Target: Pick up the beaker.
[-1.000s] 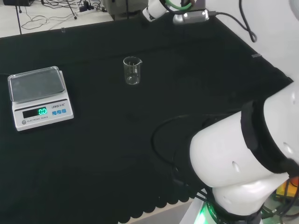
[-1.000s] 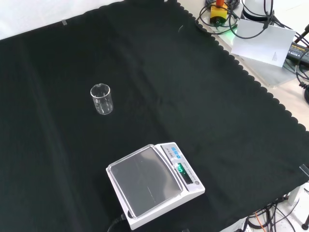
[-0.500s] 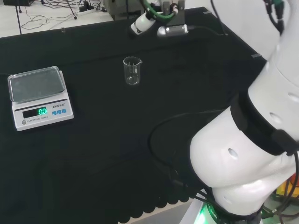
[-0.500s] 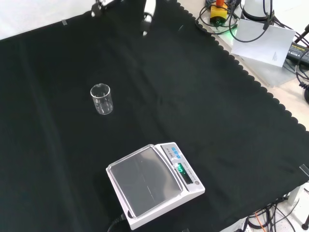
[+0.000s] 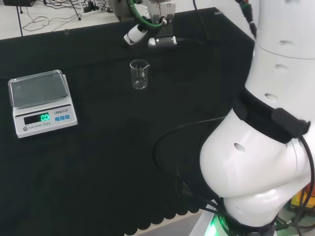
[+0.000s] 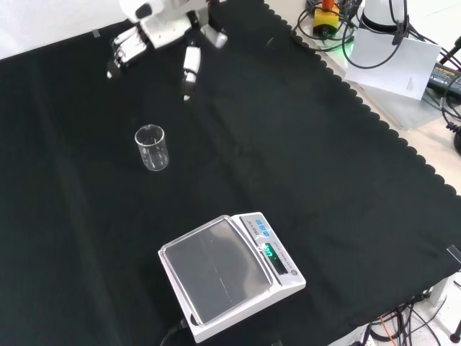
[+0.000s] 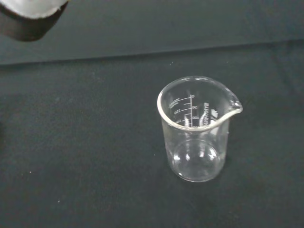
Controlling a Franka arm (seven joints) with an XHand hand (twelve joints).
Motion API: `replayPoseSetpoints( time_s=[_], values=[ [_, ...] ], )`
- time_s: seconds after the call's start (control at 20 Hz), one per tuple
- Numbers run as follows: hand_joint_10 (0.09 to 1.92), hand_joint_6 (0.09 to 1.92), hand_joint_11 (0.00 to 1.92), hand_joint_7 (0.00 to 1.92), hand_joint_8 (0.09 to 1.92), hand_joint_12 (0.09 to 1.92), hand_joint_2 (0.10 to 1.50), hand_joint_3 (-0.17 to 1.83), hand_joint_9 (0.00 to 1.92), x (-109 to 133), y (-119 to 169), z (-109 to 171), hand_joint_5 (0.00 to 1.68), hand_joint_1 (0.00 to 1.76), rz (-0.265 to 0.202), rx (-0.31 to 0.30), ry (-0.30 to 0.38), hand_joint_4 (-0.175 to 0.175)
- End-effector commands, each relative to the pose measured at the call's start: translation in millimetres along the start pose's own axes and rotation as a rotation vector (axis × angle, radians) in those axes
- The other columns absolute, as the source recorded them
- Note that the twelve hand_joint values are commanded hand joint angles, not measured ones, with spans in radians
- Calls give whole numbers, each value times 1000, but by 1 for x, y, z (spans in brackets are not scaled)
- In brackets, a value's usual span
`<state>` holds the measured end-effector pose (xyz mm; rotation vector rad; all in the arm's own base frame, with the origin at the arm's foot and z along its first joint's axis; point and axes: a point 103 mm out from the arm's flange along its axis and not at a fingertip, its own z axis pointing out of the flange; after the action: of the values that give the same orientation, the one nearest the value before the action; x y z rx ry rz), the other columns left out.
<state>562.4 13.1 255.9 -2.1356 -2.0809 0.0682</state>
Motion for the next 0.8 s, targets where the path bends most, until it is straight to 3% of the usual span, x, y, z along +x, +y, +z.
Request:
replayPoseSetpoints(
  time_s=[0.05,0.35,0.8],
  values=[
    [900,87,0,70,770,1257,711,322,178,12,42,45,130,682,-5,45,32,-36],
    [899,87,0,64,768,1253,712,320,177,10,46,65,129,680,-1,81,29,-36],
    [897,87,0,60,769,1247,713,319,176,-21,57,97,129,678,77,146,21,-34]
  ],
)
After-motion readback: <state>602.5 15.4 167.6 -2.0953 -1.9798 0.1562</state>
